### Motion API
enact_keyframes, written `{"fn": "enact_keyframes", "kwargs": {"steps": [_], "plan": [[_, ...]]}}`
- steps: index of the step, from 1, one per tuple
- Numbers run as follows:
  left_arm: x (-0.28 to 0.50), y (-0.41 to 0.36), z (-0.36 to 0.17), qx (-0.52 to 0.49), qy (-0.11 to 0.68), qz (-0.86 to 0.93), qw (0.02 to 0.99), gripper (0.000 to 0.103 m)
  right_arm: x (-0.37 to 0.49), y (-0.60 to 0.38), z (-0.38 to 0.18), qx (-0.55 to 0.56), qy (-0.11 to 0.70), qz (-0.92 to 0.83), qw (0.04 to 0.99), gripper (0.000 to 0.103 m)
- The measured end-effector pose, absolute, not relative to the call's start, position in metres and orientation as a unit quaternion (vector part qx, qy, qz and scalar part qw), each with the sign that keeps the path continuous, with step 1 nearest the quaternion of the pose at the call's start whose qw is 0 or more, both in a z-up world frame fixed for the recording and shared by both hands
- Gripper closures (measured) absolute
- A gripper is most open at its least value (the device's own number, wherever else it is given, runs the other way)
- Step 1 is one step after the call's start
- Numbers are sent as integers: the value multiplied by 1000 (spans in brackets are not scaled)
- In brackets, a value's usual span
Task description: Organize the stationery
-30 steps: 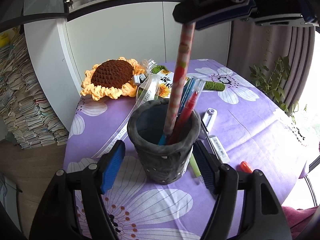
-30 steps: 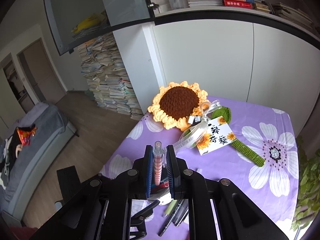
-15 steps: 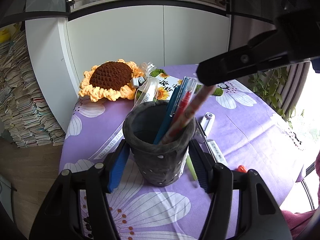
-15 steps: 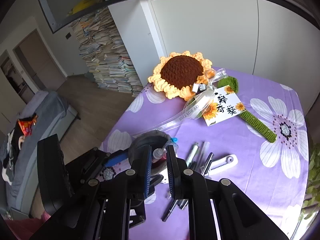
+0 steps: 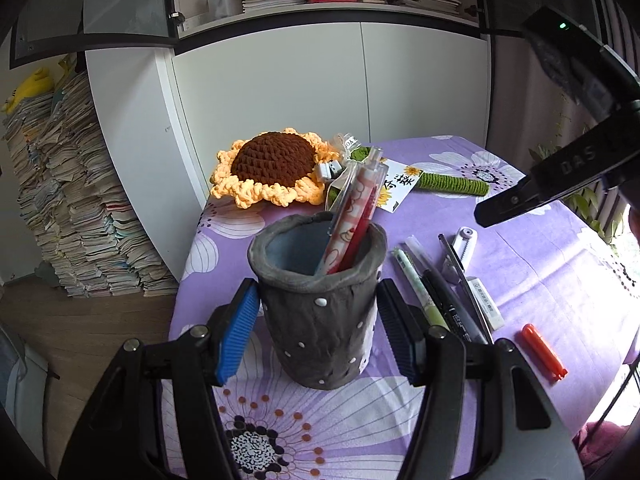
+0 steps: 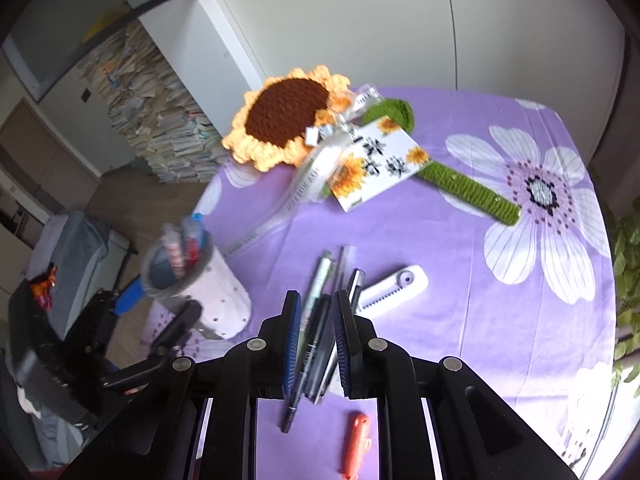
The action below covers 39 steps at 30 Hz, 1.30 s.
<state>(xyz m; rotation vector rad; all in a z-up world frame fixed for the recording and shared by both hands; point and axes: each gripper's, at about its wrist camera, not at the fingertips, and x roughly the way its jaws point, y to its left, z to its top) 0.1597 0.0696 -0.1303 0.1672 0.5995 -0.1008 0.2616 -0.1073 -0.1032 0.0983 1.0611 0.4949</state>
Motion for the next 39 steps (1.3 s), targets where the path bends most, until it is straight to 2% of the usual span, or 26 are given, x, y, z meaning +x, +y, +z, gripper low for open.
{"fn": "enact_keyframes", "kwargs": {"steps": [3, 8, 12, 13, 35, 36, 37, 39], "plan": [[152, 72, -133, 84, 298, -53, 949, 43, 274, -111, -125, 61, 528, 220, 818, 87], [148, 77, -134, 71, 303, -63, 948, 42, 276, -107, -128, 51, 529, 215, 819, 87], [148, 79, -131, 55, 300, -73, 950, 28, 279, -102, -129, 44, 530, 215, 819, 87], [148, 78, -130, 57, 297, -71, 950, 27, 281, -102, -130, 43, 532, 214, 818, 87], [163, 79, -131, 44, 308, -72, 948, 28, 316, -81, -160, 8, 568, 189, 801, 86], [164, 79, -131, 44, 308, -69, 948, 30, 318, -80, -160, 7, 569, 189, 800, 86], [163, 79, -131, 44, 306, -67, 949, 36, 319, -77, -160, 4, 570, 189, 799, 86], [162, 81, -130, 41, 306, -68, 949, 36, 319, -74, -162, -5, 569, 190, 800, 86]]}}
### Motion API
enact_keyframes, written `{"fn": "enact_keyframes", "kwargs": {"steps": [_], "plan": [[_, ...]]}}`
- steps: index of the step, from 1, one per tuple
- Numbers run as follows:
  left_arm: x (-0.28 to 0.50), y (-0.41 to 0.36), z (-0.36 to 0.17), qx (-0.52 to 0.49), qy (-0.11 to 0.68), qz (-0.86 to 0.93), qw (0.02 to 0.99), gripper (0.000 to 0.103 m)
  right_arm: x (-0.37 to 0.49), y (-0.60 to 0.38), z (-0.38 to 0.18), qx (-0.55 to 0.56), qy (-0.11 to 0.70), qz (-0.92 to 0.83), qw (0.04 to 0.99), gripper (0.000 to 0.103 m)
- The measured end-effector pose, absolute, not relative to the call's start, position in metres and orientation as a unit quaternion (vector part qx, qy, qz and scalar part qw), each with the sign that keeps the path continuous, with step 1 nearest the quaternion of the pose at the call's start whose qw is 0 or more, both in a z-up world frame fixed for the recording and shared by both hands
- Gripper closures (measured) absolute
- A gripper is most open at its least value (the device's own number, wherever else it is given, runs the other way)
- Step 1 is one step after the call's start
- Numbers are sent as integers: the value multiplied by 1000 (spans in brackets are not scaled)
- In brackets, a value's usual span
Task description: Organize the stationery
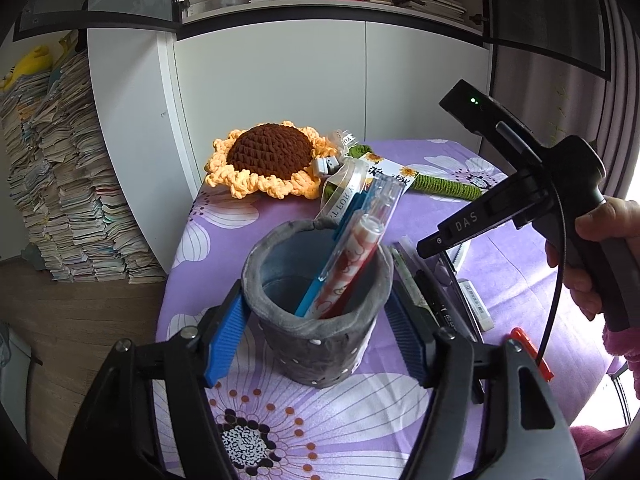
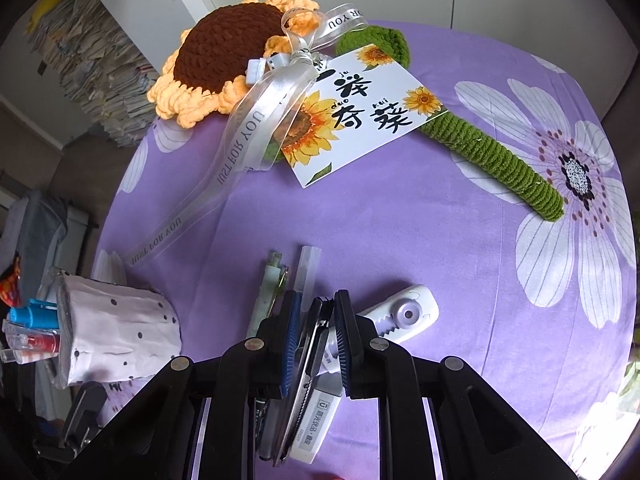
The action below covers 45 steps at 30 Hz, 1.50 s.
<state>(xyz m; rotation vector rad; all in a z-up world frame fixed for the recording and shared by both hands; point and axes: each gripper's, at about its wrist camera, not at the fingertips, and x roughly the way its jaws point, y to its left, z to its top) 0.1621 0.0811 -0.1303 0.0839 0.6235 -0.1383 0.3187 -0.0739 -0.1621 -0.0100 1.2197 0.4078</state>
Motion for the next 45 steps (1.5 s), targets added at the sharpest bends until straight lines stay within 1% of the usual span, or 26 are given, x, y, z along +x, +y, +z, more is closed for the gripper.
{"fn": "enact_keyframes", "kwargs": {"steps": [4, 7, 14, 18, 20, 23, 25, 30, 34, 39, 40, 43, 44, 45], "plan": [[160, 82, -131, 42, 304, -69, 949, 37, 313, -72, -159, -1, 554, 198, 809, 87], [160, 81, -131, 43, 305, -69, 949, 37, 305, -79, -146, 20, 539, 207, 816, 89], [161, 81, -131, 40, 305, -69, 949, 36, 261, -89, -89, 33, 470, 248, 847, 97], [160, 81, -130, 42, 306, -68, 949, 36, 245, -84, -67, 2, 444, 262, 857, 97], [160, 81, -130, 42, 306, -69, 949, 36, 248, -82, -73, -3, 453, 260, 853, 97], [159, 81, -130, 41, 307, -70, 948, 36, 256, -84, -101, -4, 505, 253, 825, 95], [159, 82, -130, 39, 308, -69, 948, 36, 260, -80, -117, -7, 525, 253, 813, 95], [160, 82, -130, 38, 308, -69, 948, 36, 273, -58, -141, -72, 537, 223, 810, 94], [161, 83, -130, 36, 310, -70, 947, 36, 284, -46, -153, -76, 556, 223, 797, 94], [161, 84, -131, 36, 310, -72, 947, 36, 292, -39, -158, -95, 559, 192, 801, 92], [161, 84, -131, 35, 310, -72, 947, 36, 292, -38, -158, -99, 560, 190, 800, 90], [162, 85, -131, 33, 310, -74, 947, 36, 293, -33, -162, -107, 565, 185, 797, 69], [162, 85, -131, 33, 310, -74, 947, 36, 293, -32, -162, -106, 564, 188, 797, 66], [162, 85, -131, 34, 310, -74, 947, 36, 293, -31, -162, -105, 564, 189, 797, 66]]}}
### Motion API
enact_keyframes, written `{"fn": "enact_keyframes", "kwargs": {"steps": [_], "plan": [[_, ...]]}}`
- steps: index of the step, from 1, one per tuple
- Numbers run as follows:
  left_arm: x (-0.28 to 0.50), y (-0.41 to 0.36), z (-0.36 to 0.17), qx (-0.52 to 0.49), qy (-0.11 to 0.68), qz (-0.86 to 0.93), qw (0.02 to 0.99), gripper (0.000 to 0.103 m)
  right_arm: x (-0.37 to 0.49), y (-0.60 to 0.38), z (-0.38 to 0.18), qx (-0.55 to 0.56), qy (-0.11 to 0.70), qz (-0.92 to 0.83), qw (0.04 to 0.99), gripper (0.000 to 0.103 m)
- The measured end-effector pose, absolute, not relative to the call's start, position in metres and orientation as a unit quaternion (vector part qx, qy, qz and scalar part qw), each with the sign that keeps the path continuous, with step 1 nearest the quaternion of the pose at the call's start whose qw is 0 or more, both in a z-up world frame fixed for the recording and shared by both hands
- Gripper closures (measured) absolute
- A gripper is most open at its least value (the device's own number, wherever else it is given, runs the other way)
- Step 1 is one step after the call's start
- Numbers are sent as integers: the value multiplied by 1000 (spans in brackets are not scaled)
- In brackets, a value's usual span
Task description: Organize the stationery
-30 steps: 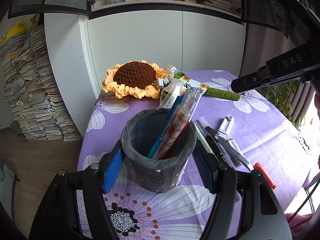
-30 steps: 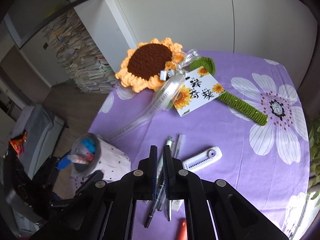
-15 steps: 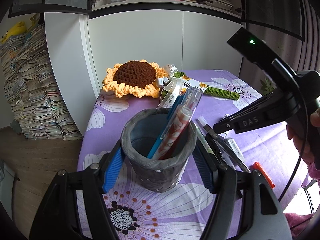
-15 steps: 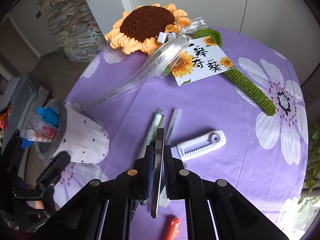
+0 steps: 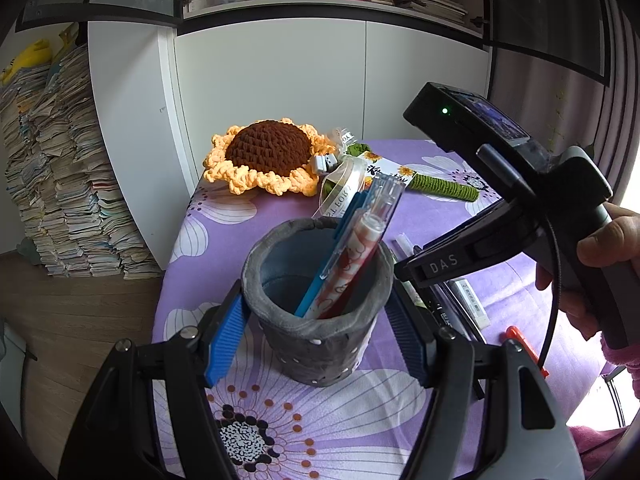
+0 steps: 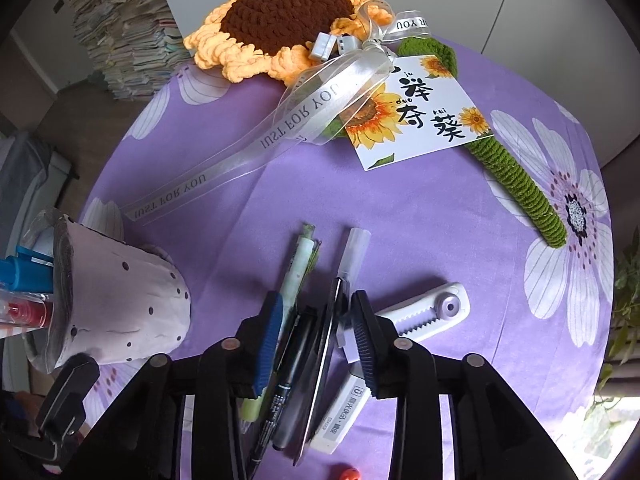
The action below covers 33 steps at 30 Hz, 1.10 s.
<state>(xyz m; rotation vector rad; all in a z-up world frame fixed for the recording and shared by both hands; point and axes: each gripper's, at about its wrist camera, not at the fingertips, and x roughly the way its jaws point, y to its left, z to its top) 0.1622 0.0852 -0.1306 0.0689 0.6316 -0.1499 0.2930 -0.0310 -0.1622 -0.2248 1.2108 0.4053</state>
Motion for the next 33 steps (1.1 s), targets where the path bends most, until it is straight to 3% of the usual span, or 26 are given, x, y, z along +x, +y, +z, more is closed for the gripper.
{"fn": "enact_keyframes", "kwargs": {"steps": [9, 10, 13, 14, 23, 33], "plan": [[163, 85, -131, 33, 311, -75, 947, 36, 309, -49, -168, -17, 587, 206, 783, 66], [163, 85, -131, 34, 311, -75, 947, 36, 310, -54, -168, -5, 587, 210, 781, 68], [163, 84, -131, 35, 311, -74, 947, 36, 310, -61, -167, 3, 580, 207, 788, 88], [163, 84, -131, 35, 311, -74, 947, 36, 309, -63, -166, 3, 576, 205, 791, 89], [162, 84, -131, 35, 311, -74, 947, 36, 292, -75, -139, 12, 538, 220, 814, 89], [160, 84, -131, 39, 307, -74, 948, 36, 233, -82, -52, 20, 425, 267, 865, 90]]}}
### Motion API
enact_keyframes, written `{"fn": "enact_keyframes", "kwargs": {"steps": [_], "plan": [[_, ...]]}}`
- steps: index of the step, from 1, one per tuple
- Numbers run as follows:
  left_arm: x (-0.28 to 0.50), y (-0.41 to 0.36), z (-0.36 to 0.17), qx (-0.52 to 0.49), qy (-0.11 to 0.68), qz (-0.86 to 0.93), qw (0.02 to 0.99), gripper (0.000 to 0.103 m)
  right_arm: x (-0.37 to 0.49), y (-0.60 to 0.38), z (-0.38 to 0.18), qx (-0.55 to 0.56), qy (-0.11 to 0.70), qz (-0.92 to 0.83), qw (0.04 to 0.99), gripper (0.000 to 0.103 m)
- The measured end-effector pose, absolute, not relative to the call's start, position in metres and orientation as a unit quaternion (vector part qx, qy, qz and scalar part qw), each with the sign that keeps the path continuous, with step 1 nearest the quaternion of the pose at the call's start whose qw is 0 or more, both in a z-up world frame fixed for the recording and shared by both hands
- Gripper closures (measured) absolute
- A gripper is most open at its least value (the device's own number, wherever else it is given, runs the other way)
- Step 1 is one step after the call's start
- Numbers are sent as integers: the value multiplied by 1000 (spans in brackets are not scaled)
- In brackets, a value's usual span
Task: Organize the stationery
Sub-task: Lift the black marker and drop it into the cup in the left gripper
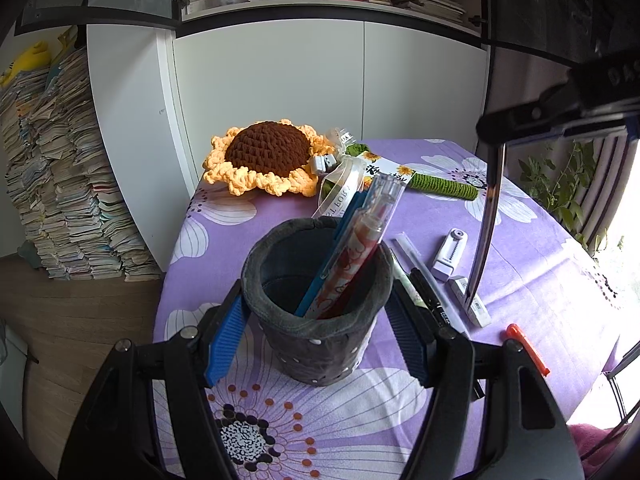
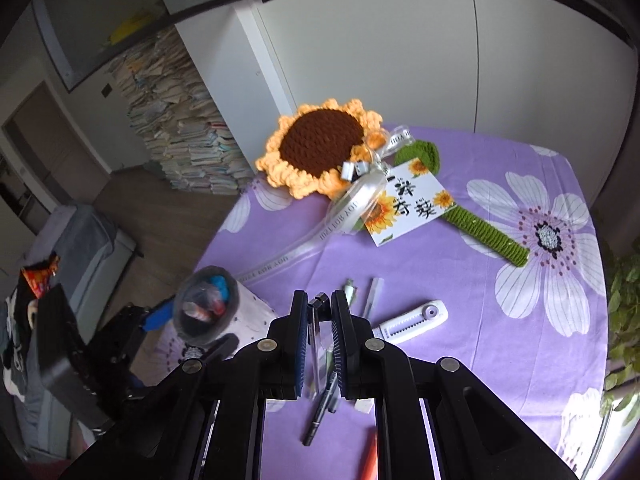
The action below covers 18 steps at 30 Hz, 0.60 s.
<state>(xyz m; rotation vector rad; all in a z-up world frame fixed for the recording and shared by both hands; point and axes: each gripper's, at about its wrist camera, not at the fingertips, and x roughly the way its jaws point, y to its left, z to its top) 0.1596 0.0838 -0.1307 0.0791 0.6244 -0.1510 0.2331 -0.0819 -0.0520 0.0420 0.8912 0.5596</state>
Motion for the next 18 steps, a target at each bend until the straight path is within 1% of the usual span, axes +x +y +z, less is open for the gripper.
{"fn": "enact_keyframes", "kwargs": {"steps": [6, 11, 14, 18], "plan": [[159, 83, -131, 40, 306, -74, 948, 36, 214, -76, 2, 23, 352, 300, 886, 90], [158, 82, -131, 42, 306, -74, 948, 36, 208, -60, 36, 22, 304, 340, 890, 90], [158, 82, -131, 43, 305, -74, 948, 36, 210, -45, 41, 16, 292, 357, 887, 90], [157, 83, -131, 42, 305, -76, 948, 36, 221, -21, 21, 2, 311, 375, 873, 90]]}}
